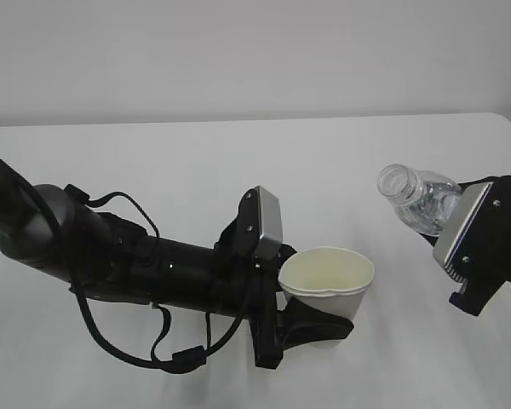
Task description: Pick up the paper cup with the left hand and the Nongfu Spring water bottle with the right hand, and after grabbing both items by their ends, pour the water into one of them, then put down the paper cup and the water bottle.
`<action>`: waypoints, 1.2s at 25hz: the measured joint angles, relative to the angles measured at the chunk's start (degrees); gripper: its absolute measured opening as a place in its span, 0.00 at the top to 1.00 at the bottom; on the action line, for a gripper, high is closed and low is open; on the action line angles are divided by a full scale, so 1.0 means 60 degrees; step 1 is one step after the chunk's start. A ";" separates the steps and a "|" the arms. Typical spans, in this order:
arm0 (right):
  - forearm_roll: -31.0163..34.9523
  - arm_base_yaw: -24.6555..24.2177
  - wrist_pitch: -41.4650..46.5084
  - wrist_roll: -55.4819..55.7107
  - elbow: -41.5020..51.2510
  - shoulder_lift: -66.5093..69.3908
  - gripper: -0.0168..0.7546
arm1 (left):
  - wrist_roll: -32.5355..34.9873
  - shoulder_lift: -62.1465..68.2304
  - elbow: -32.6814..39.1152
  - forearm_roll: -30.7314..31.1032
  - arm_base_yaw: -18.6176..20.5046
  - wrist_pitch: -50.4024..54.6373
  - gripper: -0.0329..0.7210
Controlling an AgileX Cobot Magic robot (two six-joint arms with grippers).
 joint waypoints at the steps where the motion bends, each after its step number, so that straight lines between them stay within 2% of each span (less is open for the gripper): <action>1: 0.0000 0.0000 0.0000 -0.0116 0.0000 0.0000 0.43 | 0.0000 0.0000 0.0000 0.0038 0.0000 -0.0013 0.40; 21: 0.0000 0.0000 -0.0315 -0.1637 -0.0016 0.0000 0.43 | 0.0000 0.0000 0.0000 0.0438 0.0000 -0.0081 0.40; 30: 0.0260 0.0000 -0.0551 -0.1989 -0.0016 0.0000 0.43 | 0.0000 0.0004 0.0000 0.0294 0.0000 -0.0089 0.40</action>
